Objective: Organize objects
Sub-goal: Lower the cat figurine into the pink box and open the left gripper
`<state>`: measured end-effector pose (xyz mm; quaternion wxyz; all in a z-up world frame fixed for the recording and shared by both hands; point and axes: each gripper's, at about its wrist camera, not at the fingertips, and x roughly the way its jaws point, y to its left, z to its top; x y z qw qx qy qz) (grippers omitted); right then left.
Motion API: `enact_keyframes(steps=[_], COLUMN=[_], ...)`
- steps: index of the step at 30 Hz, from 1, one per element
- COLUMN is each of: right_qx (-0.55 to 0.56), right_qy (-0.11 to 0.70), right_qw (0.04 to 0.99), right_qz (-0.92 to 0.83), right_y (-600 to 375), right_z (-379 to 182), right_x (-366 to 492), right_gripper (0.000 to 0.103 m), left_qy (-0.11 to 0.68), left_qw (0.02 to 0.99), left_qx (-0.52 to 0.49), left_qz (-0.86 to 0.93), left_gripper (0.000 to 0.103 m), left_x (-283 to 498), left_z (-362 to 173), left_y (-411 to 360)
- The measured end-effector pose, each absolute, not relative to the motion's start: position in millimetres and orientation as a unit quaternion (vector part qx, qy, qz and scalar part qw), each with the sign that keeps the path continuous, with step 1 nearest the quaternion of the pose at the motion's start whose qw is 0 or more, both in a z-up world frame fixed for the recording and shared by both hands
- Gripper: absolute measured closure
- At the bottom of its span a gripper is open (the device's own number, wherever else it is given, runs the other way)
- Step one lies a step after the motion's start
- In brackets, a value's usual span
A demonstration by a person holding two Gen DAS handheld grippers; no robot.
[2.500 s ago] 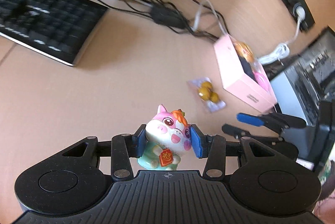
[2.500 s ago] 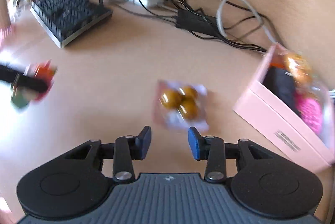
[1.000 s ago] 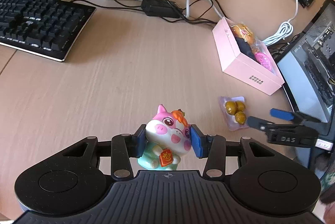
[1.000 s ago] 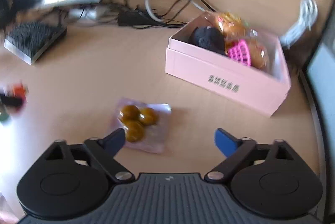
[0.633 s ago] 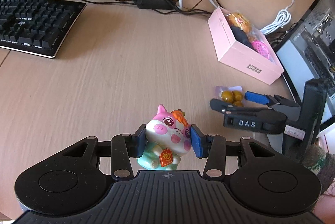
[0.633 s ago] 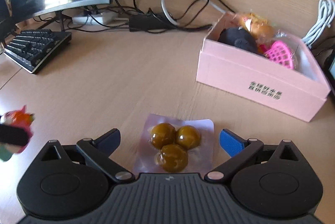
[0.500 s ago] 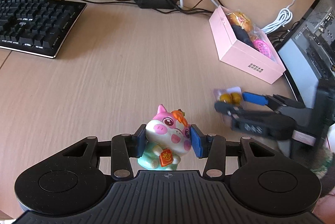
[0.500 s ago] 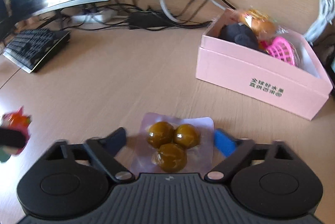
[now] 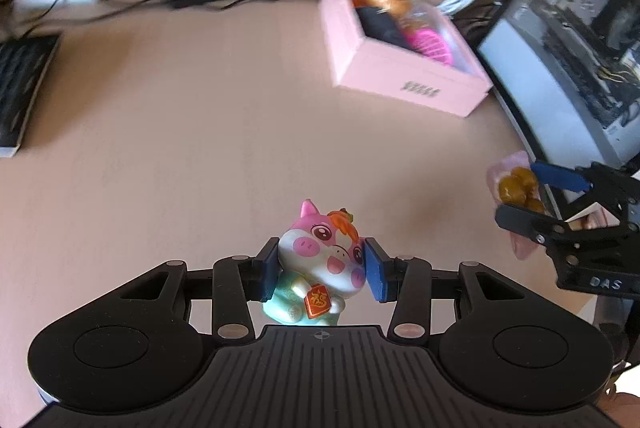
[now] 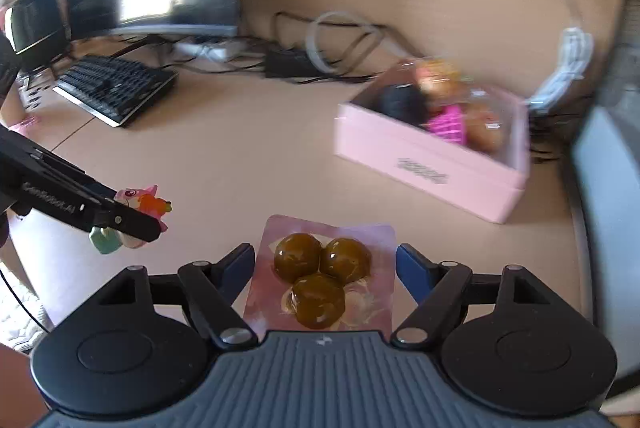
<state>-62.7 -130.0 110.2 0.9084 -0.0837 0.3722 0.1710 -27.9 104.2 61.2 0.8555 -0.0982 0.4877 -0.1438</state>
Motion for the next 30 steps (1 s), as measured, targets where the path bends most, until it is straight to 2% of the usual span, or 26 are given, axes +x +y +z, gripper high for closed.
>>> enact_keyframes(steps=[5,16,23,30], right_qx=[-0.065,-0.015,0.004,0.014], right_qy=[0.353,0.339,0.339,0.342], right_qw=[0.924,0.939,0.94,0.939], right_qz=[0.134,0.058,0.038,0.037], right_y=[-160.8,-218.1,-232.1,-238.5], right_z=[125.6,130.6,124.4,121.6], right_x=[-75.3,-106.3,-118.6,-116.1], right_gripper=[0.025,0.025,0.025,0.025], left_qy=[0.458,0.313,0.277,0.297], left_qw=[0.863,0.913,0.929,0.916], left_qx=[-0.113,-0.11,-0.083,-0.145], left_qz=[-0.181,-0.239,-0.23,-0.228], left_gripper=[0.055,0.055,0.054,0.054], left_x=[5.4,118.1,159.9,155.9], left_z=[91.0,193.0,187.8,172.9], left_y=[78.1,-15.8,-53.1,-30.5])
